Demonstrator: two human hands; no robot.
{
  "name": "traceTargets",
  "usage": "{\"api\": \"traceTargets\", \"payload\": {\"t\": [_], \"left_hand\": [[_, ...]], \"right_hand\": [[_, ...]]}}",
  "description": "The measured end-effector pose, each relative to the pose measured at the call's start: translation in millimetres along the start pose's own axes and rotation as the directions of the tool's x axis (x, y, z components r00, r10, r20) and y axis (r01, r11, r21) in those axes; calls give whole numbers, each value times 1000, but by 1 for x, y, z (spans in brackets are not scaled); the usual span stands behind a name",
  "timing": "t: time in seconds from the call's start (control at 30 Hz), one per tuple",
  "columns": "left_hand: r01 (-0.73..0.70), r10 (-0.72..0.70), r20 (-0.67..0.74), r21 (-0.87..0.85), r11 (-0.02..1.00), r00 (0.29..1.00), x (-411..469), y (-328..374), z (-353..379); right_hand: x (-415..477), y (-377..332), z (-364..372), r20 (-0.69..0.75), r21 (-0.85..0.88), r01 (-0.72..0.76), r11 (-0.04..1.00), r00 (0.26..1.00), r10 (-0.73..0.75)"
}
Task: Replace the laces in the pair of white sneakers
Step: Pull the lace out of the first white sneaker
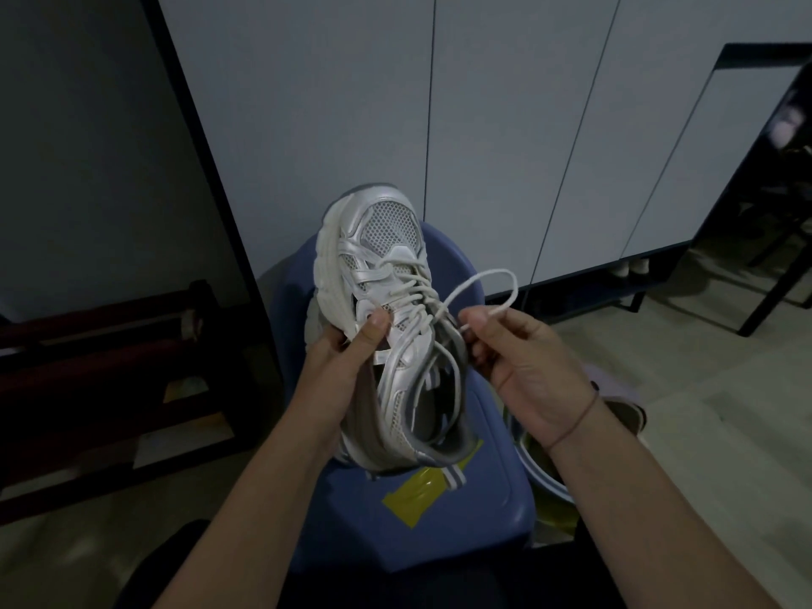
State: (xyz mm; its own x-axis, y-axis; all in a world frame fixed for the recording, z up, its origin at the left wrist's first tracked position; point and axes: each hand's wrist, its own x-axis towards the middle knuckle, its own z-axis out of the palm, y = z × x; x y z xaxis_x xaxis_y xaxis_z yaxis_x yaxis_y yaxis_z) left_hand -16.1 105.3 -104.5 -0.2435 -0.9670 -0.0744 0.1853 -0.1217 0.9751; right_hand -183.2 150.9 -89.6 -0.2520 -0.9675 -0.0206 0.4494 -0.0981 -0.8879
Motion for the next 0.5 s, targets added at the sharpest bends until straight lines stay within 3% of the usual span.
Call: {"api": "traceTargets", "payload": {"t": [0.1, 0.17, 0.23, 0.3, 0.4, 0.5], "left_hand": [[0, 0, 14, 3, 1000, 1000, -1, 1, -1], [6, -6, 9, 9, 1000, 1000, 0, 2, -3], [6, -6, 1, 9, 1000, 1000, 0, 1, -4], [9, -9, 3, 8, 1000, 1000, 1, 0, -3], [0, 0, 5, 22, 1000, 1000, 2, -2, -2], [0, 0, 2, 26, 1000, 1000, 2, -3, -2]], "right_hand": [[8, -7, -8, -30, 203, -29, 979, 999, 35], [14, -12, -19, -20, 405, -33, 914, 999, 44], [17, -14, -28, -11, 490, -16, 872, 1000, 24], [14, -12, -24, -3, 403, -30, 915, 999, 34], [4, -4, -6, -13, 106, -75, 992, 997, 76], [2, 2, 0, -38, 17, -18, 1000, 999, 19]]}}
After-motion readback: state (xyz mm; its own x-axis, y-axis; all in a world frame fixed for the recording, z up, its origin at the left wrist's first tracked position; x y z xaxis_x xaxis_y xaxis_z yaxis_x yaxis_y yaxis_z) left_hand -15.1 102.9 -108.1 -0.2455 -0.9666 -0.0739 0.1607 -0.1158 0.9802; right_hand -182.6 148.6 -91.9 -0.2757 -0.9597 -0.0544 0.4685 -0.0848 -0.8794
